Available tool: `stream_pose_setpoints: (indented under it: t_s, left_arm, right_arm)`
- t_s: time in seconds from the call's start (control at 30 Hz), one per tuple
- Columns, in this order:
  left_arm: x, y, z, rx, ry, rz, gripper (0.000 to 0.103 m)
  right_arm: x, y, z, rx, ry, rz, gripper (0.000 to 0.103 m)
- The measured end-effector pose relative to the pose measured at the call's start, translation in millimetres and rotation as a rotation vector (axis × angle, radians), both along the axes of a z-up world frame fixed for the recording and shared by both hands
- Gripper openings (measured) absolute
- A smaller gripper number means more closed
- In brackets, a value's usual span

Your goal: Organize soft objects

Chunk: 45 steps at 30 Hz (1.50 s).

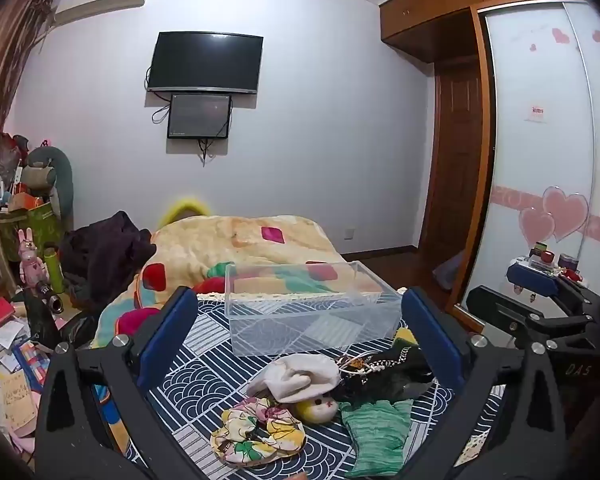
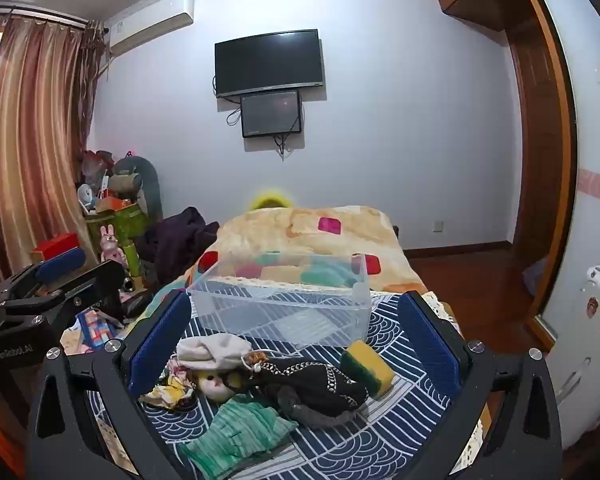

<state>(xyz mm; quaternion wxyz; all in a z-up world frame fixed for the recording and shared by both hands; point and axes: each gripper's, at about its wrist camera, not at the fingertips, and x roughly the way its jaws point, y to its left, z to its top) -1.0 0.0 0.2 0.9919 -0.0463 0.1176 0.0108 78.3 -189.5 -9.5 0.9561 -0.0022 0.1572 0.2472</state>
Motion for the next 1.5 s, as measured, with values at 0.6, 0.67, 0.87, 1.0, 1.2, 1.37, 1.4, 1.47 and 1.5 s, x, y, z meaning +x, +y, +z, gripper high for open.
stream_pose_setpoints:
  t_s: [0.6,0.67,0.87,1.0,1.2,1.37,1.4,1.47,1.5]
  left_arm:
    - [-2.2,-3.8,5.2,0.021,-0.005,-0.007,0.103]
    - [-2.6,-4.1,5.5,0.023,-0.005,-0.007,0.103]
    - [-3.9,-6.2,7.0,0.03,-0.01,-0.005,0.103]
    - [-3.8,-6.3,7.4,0.03,-0.009,-0.005,0.103]
    - [-4.3,-7.5,9.5,0.03,-0.013,-0.007,0.103]
    - [-5.2,-6.9,10.1,0.03,-0.016,-0.009,0.103]
    - [-5.3,-6.8,10.0,0.03,-0.017,-0.009,0.103]
    - [-5.0,-6.9,10.5,0.031,-0.016,-0.009,0.103]
    - [-5.3,-6.8,9.9,0.031,-0.016,-0.009,0.103]
  right_arm:
    - [-0.6,-2.3,4.3,0.017,-0.014,-0.011,0.103]
    - [-0.3,-2.7,5.0,0.018,-0.016,-0.009,0.103]
    - [-4.9,-3.1,6.4,0.018,-0.026,-0.009,0.103]
    - [-4.2,-2.8,5.3,0.017,-0.026,-0.008,0.103]
    - [-4.0,-2.6,5.8,0.018,-0.027,-0.007,0.103]
    - [-5.1,-1.9,6.2,0.017,-0.029,-0.007,0.103]
    - [-4.9,-1.8,6.5,0.016,-0.029,-0.007,0.103]
    - [-5.2,-1.9,6.1,0.017,-0.029,-0.008,0.103]
    - [-5.3,-1.8,5.8,0.017,-0.029,-0.007,0.103]
